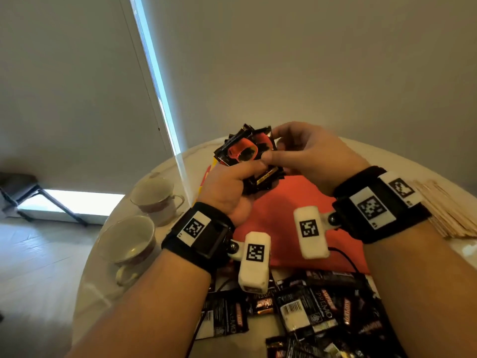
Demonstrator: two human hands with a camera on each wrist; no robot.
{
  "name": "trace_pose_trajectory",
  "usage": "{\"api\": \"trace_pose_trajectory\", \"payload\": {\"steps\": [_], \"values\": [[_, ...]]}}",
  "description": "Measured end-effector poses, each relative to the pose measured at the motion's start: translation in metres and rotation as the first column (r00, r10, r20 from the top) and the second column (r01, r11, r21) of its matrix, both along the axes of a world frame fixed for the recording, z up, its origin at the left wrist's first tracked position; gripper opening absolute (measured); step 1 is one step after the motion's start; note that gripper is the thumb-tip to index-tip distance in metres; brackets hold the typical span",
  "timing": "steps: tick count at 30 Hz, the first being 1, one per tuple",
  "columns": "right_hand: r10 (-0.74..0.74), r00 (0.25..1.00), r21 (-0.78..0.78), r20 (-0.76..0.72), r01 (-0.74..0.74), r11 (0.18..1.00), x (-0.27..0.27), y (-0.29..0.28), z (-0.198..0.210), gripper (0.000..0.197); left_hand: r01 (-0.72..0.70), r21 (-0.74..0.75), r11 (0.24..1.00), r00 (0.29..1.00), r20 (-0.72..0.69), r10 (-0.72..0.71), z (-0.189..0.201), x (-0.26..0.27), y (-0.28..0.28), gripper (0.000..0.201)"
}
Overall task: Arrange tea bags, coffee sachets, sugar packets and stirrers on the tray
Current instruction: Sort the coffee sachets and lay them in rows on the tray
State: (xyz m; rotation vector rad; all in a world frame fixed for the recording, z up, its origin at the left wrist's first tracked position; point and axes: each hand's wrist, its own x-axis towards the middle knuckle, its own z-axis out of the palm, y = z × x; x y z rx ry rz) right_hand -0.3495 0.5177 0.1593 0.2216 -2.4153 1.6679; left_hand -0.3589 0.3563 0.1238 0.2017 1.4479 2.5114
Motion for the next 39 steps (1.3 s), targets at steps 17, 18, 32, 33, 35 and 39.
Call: {"api": "trace_pose_trajectory", "payload": {"steps": [17,18,32,33,35,39], "values": [[0.133,0.991,0.075,-0.006,-0.132,0.988,0.007,-0.017,0.001,0.036,-0.157,0.083,0.984,0.987,0.048,0.153,-0.006,0.004,-0.011,0.028],[0.123,0.992,0.009,0.007,-0.123,0.992,0.006,-0.016,0.0,0.034,-0.16,0.092,0.983,0.986,0.058,0.155,-0.006,0.004,-0.012,0.033],[0.111,0.994,0.185,-0.006,-0.108,0.977,0.012,0.0,0.009,0.045,-0.097,-0.057,0.994,0.995,0.01,0.098,-0.005,0.005,-0.014,0.02],[0.116,0.993,0.192,-0.013,-0.111,0.975,0.012,0.001,0.01,0.051,-0.064,-0.078,0.995,0.998,-0.02,0.062,-0.005,0.007,-0.013,0.018],[0.087,0.996,0.187,-0.035,-0.079,0.979,0.012,0.003,0.013,0.064,-0.026,-0.081,0.996,0.997,-0.072,0.02,-0.006,0.009,-0.011,0.019],[0.079,0.996,-0.311,-0.029,-0.084,0.947,0.007,0.002,0.014,0.059,0.015,0.078,0.997,0.996,-0.092,-0.008,-0.007,0.007,-0.016,0.042]]}}
